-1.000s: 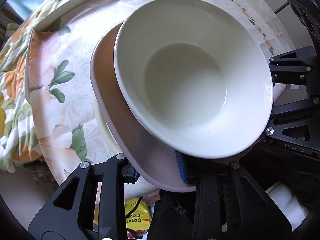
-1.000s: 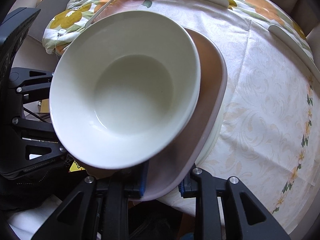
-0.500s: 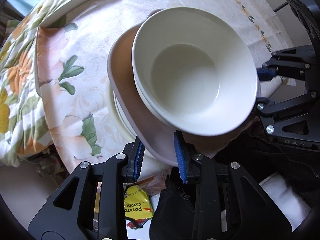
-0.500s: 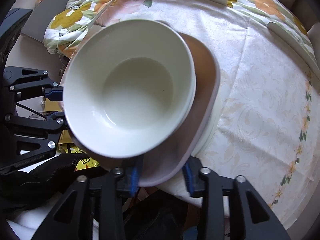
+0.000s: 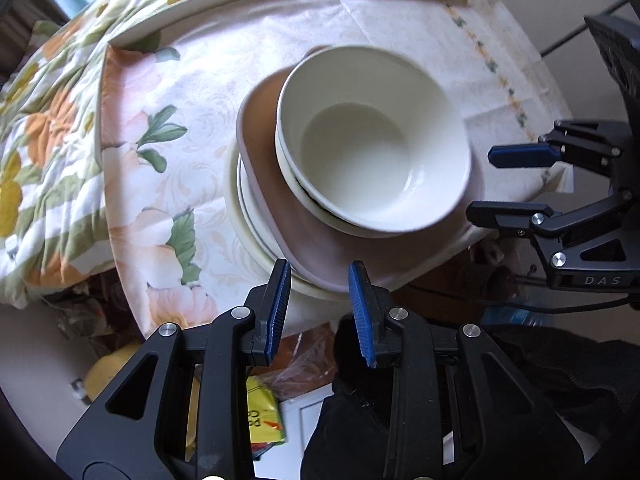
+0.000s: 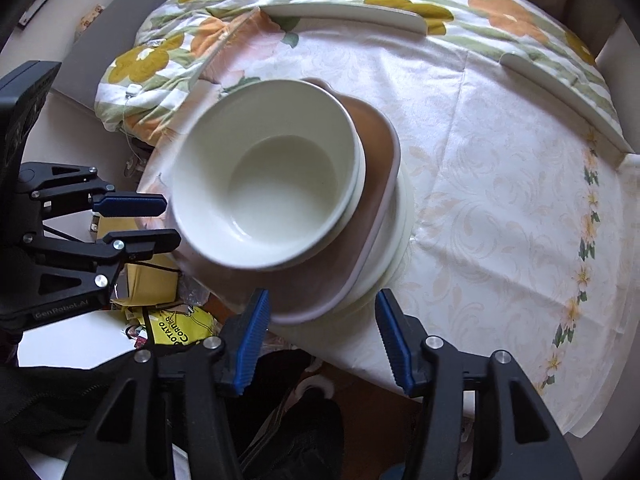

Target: Organize plates and bowls

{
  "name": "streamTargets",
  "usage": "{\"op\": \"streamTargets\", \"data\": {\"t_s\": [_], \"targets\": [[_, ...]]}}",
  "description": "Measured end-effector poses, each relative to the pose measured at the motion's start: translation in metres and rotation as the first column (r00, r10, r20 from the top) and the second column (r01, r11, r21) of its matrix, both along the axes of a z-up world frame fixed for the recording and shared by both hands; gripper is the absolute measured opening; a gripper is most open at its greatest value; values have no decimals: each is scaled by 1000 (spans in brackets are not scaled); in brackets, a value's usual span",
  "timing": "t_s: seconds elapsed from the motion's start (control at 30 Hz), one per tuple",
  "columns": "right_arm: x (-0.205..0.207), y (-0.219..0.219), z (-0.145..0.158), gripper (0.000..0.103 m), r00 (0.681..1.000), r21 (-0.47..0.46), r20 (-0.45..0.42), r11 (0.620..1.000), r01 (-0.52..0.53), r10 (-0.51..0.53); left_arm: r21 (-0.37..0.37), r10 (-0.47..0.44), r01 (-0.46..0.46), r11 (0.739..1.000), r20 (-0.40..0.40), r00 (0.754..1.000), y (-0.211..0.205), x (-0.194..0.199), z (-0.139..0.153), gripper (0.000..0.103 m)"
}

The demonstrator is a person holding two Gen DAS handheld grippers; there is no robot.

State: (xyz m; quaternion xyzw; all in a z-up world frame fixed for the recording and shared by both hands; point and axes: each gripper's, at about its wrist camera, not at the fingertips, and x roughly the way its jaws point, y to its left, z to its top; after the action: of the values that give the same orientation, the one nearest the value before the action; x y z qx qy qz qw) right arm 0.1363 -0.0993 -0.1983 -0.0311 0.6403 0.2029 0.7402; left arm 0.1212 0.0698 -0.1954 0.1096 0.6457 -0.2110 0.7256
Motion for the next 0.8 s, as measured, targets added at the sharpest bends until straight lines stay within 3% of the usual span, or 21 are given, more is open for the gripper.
{"op": "streamTargets", "data": {"t_s": [0.13,0.23,0.33,0.4,0.43,0.47,0.5,0.57,0.67,0.73,0.8], "targets": [[-26,-10,26,50,996,13,90,1000,3,-4,-25,71,-68,997,110,991,-2,-29,33,27],[-54,-22,59,50,982,28,185,999,20,-24,-78,134,-119,990,241,961,-6,-62,68,27],[-86,-33,98,50,947,34,316,998,56,-64,-146,200,-153,977,412,889,-12,-99,110,27],[-110,-43,126,53,904,36,413,994,103,-109,-183,239,-167,969,502,831,-18,-123,136,34],[-118,-47,137,64,884,44,448,991,125,-131,-198,256,-175,964,537,804,-21,-133,146,55],[-127,-51,148,70,862,54,483,987,149,-157,-219,281,-186,958,579,766,-22,-144,158,86],[-138,-56,160,79,832,62,523,982,177,-183,-242,301,-189,952,620,725,-22,-155,169,97],[-154,-62,177,81,786,78,578,973,215,-220,-280,323,-174,944,683,655,-21,-175,188,101],[-175,-73,198,82,701,100,653,951,294,-285,-294,348,-190,937,717,604,-23,-192,209,101],[-186,-79,207,102,657,114,682,934,338,-321,-309,366,-198,930,730,577,-22,-202,217,102],[-194,-83,212,102,626,125,702,924,361,-339,-320,382,-209,924,743,549,-22,-211,223,102]]}}
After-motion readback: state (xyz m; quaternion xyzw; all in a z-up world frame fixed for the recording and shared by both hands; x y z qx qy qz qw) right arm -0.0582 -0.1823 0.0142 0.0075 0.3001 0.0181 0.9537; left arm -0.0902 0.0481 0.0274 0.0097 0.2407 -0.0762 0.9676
